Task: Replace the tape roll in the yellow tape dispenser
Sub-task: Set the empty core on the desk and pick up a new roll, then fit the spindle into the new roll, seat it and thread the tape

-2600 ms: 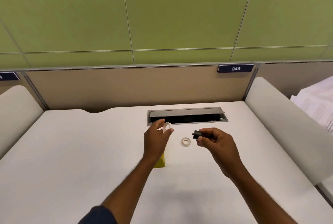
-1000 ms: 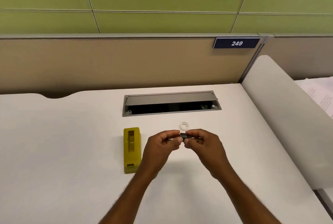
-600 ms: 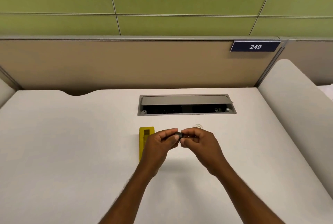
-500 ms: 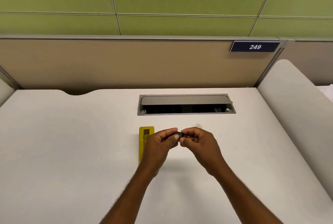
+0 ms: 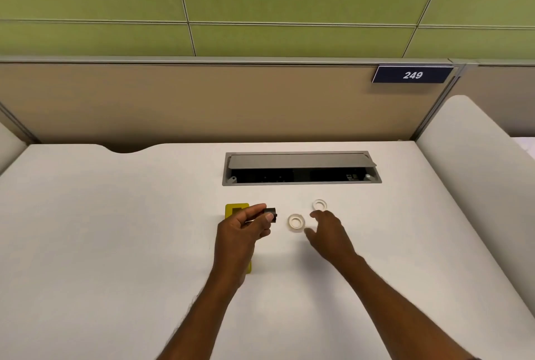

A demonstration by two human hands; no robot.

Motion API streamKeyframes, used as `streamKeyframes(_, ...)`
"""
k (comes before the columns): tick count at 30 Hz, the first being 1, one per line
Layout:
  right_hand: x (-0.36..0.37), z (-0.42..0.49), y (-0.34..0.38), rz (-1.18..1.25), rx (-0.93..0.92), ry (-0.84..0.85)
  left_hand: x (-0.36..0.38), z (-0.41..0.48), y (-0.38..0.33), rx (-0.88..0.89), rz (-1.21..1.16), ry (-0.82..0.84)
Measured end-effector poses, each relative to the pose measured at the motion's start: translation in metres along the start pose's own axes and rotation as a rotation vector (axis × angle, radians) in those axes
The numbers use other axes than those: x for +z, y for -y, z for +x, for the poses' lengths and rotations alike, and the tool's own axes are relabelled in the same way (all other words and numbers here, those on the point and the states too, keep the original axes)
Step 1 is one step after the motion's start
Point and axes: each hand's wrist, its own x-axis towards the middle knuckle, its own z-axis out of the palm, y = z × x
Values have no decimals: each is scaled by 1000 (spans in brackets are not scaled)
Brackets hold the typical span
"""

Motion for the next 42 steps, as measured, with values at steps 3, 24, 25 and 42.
streamKeyframes(3, 24, 11, -4, -256, -102, 91, -8, 0, -1, 1, 0, -6)
streamKeyframes(24, -37, -31, 88, 1243, 36, 291, -21, 3, -18, 13, 81, -21)
streamKeyframes(25, -43, -35, 94, 1249, 32, 300, -19, 1, -20, 23, 90, -10)
streamKeyframes(42, -76, -78, 133, 1082, -93, 314, -28, -28, -41, 125, 165, 53)
